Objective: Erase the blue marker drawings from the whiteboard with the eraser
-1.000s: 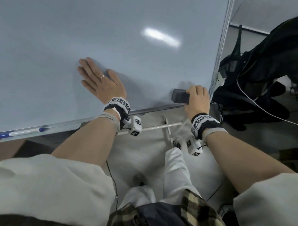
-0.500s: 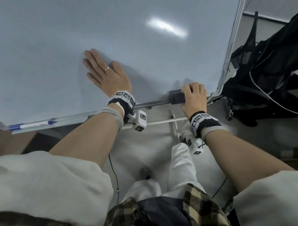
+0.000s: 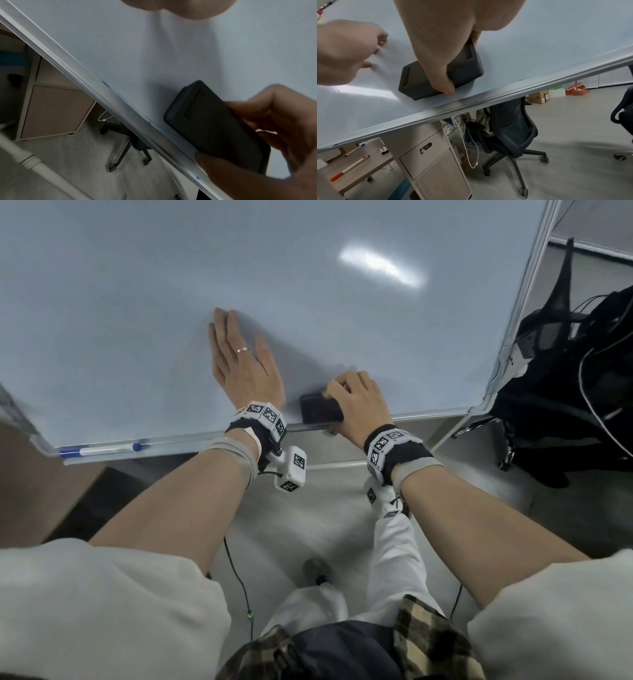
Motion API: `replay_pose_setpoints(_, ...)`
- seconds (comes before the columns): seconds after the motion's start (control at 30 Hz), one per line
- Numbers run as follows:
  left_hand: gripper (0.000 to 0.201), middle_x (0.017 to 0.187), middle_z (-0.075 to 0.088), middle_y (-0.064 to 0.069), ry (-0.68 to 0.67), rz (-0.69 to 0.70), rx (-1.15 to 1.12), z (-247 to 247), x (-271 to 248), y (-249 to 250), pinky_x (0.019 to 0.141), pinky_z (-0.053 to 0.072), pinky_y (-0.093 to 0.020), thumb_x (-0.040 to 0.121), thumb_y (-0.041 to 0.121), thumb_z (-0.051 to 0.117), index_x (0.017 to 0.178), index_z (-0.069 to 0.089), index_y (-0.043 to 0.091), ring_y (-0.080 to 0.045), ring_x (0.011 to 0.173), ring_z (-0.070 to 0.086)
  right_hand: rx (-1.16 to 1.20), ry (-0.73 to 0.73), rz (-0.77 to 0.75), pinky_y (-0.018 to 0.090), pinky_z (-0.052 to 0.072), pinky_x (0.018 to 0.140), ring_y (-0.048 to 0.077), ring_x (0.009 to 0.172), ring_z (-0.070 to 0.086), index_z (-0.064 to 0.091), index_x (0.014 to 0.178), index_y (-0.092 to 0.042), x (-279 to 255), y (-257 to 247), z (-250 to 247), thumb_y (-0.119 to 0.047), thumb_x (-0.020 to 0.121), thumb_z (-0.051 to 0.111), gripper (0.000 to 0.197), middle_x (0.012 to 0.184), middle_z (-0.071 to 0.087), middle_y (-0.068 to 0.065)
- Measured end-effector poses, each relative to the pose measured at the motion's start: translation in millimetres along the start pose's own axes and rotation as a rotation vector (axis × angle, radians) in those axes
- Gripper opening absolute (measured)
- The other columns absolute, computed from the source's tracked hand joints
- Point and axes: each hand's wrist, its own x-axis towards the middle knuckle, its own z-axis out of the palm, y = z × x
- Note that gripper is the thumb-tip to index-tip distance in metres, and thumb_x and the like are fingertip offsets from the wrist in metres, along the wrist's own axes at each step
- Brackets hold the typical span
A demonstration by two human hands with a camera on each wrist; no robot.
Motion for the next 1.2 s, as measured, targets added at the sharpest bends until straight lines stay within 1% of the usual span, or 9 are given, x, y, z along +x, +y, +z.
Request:
replay_pose_setpoints(0.23, 0.055, 0.161, 0.033, 0.001, 0.016, -0.007, -0.043, -13.2, 5.3, 1.9, 0.119, 0.022, -0.036, 0.102, 0.033, 0.037, 0.154, 0.035, 0.015, -0.018, 0.150, 0.028, -0.068, 0.076, 0.062, 0.039, 0.041, 0.081, 0.031, 0.096, 0.048, 0.058, 0.101, -0.019, 3.1, 11.5, -29.5, -0.016, 0.055, 0.084, 0.052, 0.105, 0.054, 0.008)
replay_pose_setpoints(0.5, 0.059, 0.163, 0.028, -0.004, 0.070, -0.156, 0.031, -73.2, 30.0, -68.0, 0.121, 0.024, -0.041, 0.099, 0.033, 0.040, 0.154, 0.032, 0.012, -0.022, 0.150, 0.027, -0.036, 0.055, -0.089, 0.037, 0.033, 0.081, 0.029, 0.096, 0.046, 0.061, 0.103, -0.021, 45.0, -66.0, -9.3, -0.022, 0.055, 0.084, 0.053, 0.108, 0.054, 0.006)
replay_pose_setpoints(0.6, 0.064, 0.161, 0.029, -0.008, 0.096, -0.258, 0.093, -100.4, 25.0, -109.4, 0.119, 0.029, -0.045, 0.091, 0.022, 0.052, 0.152, 0.032, 0.011, -0.027, 0.148, 0.030, -0.041, 0.021, -0.175, 0.039, 0.035, 0.082, 0.030, 0.097, 0.047, 0.062, 0.106, -0.022, 59.6, -103.4, 4.3, -0.024, 0.057, 0.083, 0.053, 0.107, 0.055, 0.006)
replay_pose_setpoints(0.73, 0.062, 0.159, 0.031, -0.009, 0.083, -0.446, 0.112, -138.3, 21.9, -166.3, 0.113, 0.037, -0.045, 0.088, 0.016, 0.054, 0.147, 0.038, 0.010, -0.029, 0.141, 0.039, -0.018, -0.046, -0.223, 0.038, 0.037, 0.080, 0.030, 0.095, 0.049, 0.063, 0.106, -0.022, 73.8, -158.2, 30.9, -0.029, 0.062, 0.083, 0.049, 0.105, 0.056, 0.006)
replay_pose_setpoints(0.87, 0.059, 0.156, 0.034, -0.008, 0.052, -0.647, 0.112, -156.8, 10.6, -211.0, 0.107, 0.041, -0.044, 0.087, 0.019, 0.055, 0.144, 0.042, 0.010, -0.029, 0.136, 0.045, -0.024, -0.237, -0.249, 0.035, 0.037, 0.085, 0.027, 0.106, 0.048, 0.058, 0.121, -0.026, 78.9, -203.6, 53.5, -0.042, 0.075, 0.076, 0.052, 0.113, 0.056, 0.004)
replay_pose_setpoints(0.93, 0.059, 0.155, 0.034, -0.008, 0.038, -0.753, 0.050, -159.8, 4.4, -223.1, 0.105, 0.043, -0.046, 0.089, 0.022, 0.055, 0.145, 0.041, 0.011, -0.032, 0.132, 0.049, -0.008, -0.318, -0.259, 0.036, 0.042, 0.085, 0.026, 0.110, 0.051, 0.051, 0.133, -0.030, 81.1, -218.6, 61.2, -0.052, 0.080, 0.070, 0.060, 0.118, 0.058, 0.003)
replay_pose_setpoints(1.03, 0.057, 0.154, 0.030, -0.013, -0.029, -0.880, -0.095, -166.0, 3.1, -224.7, 0.102, 0.044, -0.044, 0.098, 0.022, 0.048, 0.151, 0.032, 0.007, -0.038, 0.124, 0.053, -0.013, -0.419, -0.283, 0.033, 0.044, 0.077, 0.024, 0.109, 0.056, 0.052, 0.131, -0.033, 78.9, -237.2, 71.6, -0.059, 0.083, 0.066, 0.056, 0.118, 0.063, -0.001)
replay_pose_setpoints(1.1, 0.059, 0.155, 0.029, -0.016, -0.095, -0.913, -0.176, -169.7, 1.5, -222.6, 0.102, 0.041, -0.039, 0.102, 0.023, 0.045, 0.154, 0.024, 0.006, -0.037, 0.126, 0.052, -0.022, -0.437, -0.310, 0.034, 0.046, 0.078, 0.023, 0.109, 0.055, 0.057, 0.126, -0.031, 73.6, -246.3, 80.7, -0.055, 0.088, 0.063, 0.046, 0.118, 0.062, -0.001)
replay_pose_setpoints(1.2, 0.064, 0.148, 0.043, -0.017, -0.125, -0.953, -0.291, -172.5, 0.9, -220.2, 0.099, 0.042, -0.036, 0.101, 0.023, 0.048, 0.155, 0.018, 0.008, -0.038, 0.125, 0.054, 0.046, -0.402, -0.321, 0.037, 0.047, 0.084, 0.023, 0.113, 0.050, 0.061, 0.123, -0.025, 72.5, -253.8, 90.3, -0.048, 0.095, 0.056, 0.037, 0.125, 0.058, 0.000)
